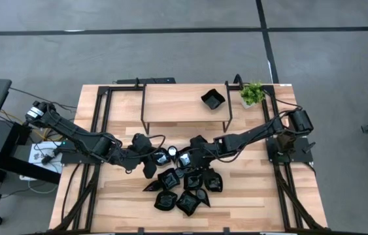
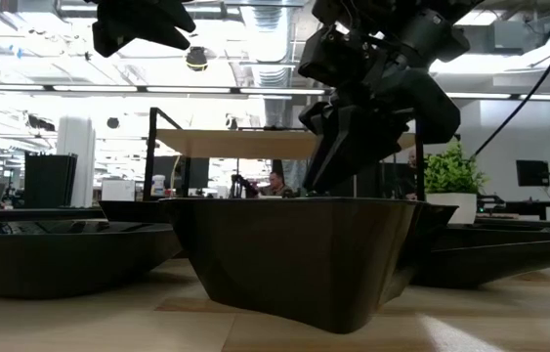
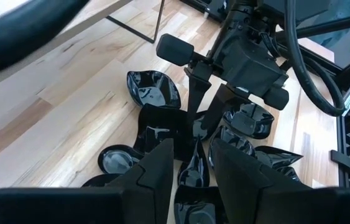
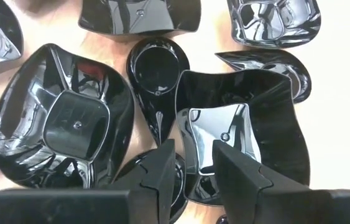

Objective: Pick & Place Mini shaped plates
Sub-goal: Stack the black distorted square plate on the black distorted square plate on the shelf

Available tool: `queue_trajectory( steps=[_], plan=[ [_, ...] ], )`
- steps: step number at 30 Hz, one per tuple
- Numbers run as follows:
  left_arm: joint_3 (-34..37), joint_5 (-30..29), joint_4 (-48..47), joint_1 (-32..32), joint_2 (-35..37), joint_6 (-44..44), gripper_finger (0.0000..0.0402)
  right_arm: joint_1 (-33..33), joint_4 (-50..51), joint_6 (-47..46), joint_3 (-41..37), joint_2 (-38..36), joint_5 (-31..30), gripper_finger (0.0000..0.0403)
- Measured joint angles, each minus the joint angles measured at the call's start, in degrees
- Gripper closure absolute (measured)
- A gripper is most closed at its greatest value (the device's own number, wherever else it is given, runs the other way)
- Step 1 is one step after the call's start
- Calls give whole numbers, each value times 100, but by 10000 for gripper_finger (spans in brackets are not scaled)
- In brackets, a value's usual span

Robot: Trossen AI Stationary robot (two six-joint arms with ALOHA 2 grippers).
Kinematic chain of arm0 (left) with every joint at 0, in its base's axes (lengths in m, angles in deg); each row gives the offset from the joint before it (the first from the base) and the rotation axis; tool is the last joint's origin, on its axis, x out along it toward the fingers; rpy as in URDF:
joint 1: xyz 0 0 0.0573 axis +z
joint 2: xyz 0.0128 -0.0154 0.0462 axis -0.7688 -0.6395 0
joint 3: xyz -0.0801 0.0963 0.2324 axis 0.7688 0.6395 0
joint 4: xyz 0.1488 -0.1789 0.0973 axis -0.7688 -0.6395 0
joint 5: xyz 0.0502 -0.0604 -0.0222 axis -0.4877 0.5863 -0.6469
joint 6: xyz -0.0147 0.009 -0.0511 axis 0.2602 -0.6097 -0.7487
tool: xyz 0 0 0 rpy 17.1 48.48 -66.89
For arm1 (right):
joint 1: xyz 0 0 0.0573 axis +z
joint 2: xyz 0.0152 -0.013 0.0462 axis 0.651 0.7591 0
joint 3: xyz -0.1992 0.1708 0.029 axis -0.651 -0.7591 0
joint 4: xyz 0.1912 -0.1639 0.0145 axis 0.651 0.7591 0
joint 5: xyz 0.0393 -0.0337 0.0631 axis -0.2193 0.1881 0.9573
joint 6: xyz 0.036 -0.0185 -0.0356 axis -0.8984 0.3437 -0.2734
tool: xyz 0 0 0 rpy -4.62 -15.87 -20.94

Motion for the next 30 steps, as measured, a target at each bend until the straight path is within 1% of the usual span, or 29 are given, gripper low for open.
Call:
queue_trajectory(
  steps=[3,5,9,30],
  plan=[
    [0,0,30,0,-1,0,289,3,-34,-2,-17,75,0,301],
    [0,1,36,0,-1,0,289,51,-245,-1,-4,100,-30,301],
    [0,2,56,0,-4,0,289,133,-234,84,0,46,-240,301],
    [0,2,80,0,-4,0,289,90,-312,-7,-116,59,-143,301]
  ],
)
